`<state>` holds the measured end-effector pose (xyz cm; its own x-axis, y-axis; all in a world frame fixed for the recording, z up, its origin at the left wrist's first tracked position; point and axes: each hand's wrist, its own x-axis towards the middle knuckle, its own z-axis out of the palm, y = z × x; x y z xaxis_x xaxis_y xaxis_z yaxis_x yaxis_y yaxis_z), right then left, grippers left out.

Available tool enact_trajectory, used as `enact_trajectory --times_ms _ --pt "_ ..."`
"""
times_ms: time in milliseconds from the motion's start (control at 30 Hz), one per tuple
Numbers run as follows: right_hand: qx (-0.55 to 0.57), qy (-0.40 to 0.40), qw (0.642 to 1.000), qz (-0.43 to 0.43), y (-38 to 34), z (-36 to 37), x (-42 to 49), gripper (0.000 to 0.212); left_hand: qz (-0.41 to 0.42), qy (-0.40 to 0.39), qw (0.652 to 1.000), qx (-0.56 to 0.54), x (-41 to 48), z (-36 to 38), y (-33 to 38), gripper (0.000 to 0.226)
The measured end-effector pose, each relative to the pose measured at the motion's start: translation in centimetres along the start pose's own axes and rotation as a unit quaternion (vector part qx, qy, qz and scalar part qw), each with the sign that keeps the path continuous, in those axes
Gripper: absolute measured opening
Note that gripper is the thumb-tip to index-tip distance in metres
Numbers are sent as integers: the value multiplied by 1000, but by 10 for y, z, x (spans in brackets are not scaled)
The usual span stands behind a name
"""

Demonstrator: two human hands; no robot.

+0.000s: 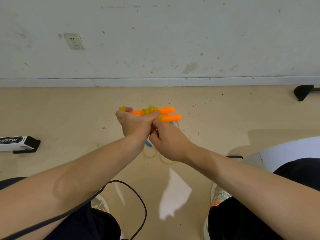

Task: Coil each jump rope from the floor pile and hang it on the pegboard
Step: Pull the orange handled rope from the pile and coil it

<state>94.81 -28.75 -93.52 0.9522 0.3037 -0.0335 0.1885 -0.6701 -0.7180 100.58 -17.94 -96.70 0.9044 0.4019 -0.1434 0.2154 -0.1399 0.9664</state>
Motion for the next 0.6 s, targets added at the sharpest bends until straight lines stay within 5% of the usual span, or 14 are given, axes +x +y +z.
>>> enact_trajectory --times_ms 167,300,467,600 --pt "24 14 1000 11 -4 -19 3 19 73 -38 997 -10 16 -2 15 86" --pt "-26 37 999 6 -2 -36 7 34 143 -86 983 82 22 -8 19 88" --pt "-48 38 996 66 5 -57 12 33 236 -167 933 217 15 -13 26 95" --pt "-33 26 993 109 4 -66 12 10 274 -251 878 301 1 -14 24 101"
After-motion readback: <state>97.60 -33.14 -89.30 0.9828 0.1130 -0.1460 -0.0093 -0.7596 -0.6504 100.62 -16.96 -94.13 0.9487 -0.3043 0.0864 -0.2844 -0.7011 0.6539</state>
